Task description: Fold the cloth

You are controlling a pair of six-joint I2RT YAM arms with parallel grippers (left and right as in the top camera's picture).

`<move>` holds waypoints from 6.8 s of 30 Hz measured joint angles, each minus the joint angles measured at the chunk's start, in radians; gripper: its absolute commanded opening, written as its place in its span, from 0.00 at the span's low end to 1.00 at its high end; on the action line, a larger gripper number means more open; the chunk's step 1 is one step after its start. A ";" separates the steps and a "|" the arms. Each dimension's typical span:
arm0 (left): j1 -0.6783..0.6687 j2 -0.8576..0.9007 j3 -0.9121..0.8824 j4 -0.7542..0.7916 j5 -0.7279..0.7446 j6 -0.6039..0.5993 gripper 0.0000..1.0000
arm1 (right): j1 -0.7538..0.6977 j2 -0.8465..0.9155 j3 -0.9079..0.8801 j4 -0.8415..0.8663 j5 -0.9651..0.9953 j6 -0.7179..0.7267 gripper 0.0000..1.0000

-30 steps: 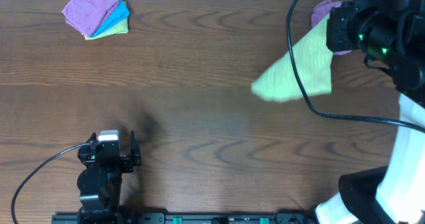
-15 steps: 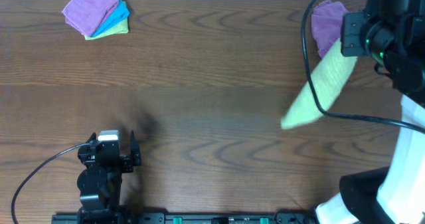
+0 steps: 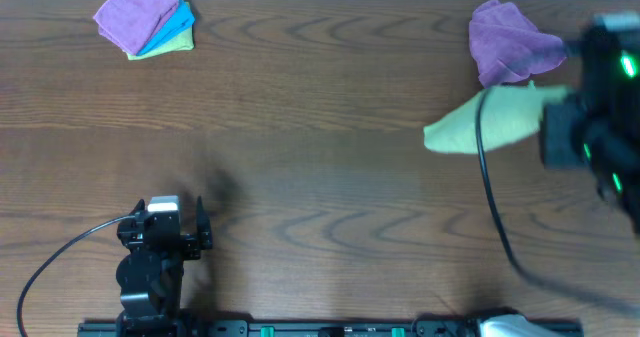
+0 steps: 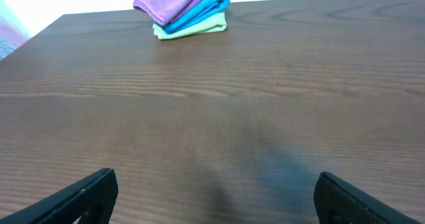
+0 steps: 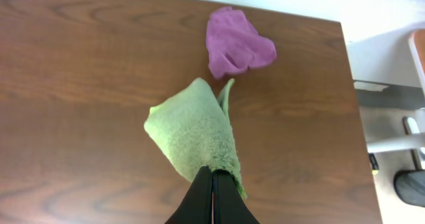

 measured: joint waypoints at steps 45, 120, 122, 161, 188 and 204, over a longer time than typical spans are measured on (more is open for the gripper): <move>0.000 0.000 0.000 0.000 0.000 0.000 0.96 | 0.120 0.231 -0.616 0.291 -0.224 -0.101 0.99; 0.000 0.000 0.000 0.000 0.000 0.000 0.96 | -0.107 0.637 -0.572 0.544 -0.692 -0.159 0.02; 0.000 0.000 0.000 0.000 0.000 0.000 0.95 | -0.044 0.637 -0.549 0.492 -0.692 -0.161 0.01; 0.000 0.000 0.000 0.000 0.000 0.000 0.95 | 0.210 0.490 -0.773 0.403 -0.050 -0.116 0.88; 0.000 0.000 0.000 0.000 0.000 0.000 0.96 | 0.192 0.251 -1.212 0.799 0.006 -0.212 0.82; 0.000 0.000 0.000 0.000 0.000 0.000 0.95 | 0.192 0.364 -1.218 0.926 0.067 -0.288 0.69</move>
